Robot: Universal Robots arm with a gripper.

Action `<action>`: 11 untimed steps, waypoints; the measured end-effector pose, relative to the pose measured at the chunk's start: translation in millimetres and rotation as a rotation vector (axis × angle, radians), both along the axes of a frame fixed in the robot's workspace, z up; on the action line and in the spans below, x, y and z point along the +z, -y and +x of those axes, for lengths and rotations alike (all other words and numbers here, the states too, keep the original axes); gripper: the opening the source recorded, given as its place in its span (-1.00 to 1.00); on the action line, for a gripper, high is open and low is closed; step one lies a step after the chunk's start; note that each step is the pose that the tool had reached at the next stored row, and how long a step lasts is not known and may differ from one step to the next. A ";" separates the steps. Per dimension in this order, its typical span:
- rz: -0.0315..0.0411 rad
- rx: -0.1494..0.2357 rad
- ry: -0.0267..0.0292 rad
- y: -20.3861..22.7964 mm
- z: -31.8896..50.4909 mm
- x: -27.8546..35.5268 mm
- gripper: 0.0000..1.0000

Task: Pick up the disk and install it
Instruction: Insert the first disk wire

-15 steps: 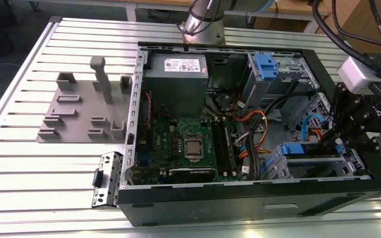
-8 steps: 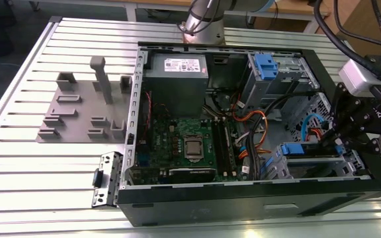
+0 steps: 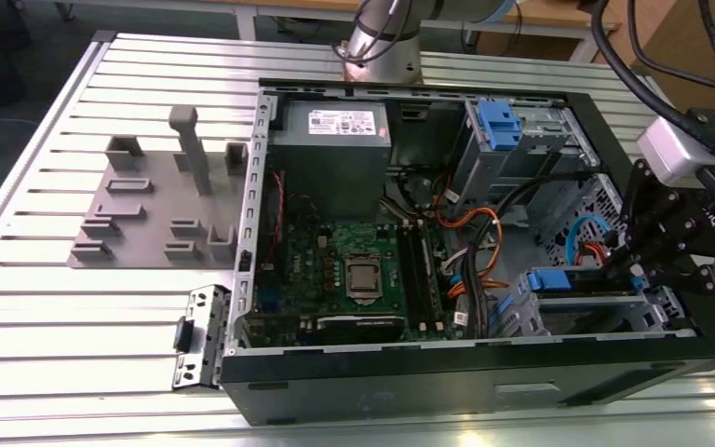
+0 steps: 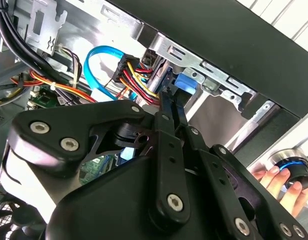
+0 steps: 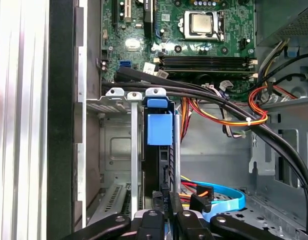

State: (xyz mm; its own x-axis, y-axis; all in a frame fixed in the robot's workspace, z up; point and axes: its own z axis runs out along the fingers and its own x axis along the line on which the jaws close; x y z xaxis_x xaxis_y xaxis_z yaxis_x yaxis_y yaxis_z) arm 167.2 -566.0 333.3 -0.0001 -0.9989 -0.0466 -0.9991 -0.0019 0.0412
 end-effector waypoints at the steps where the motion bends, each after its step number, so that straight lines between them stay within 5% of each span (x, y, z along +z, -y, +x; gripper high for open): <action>1: 0.0010 0.000 -0.0001 0.0 0.0 -0.2 -0.67; 9: 0.0055 0.000 0.0001 0.0 0.0 3.1 -0.67; 11: 0.0121 0.000 0.0001 0.0 0.0 3.2 -0.67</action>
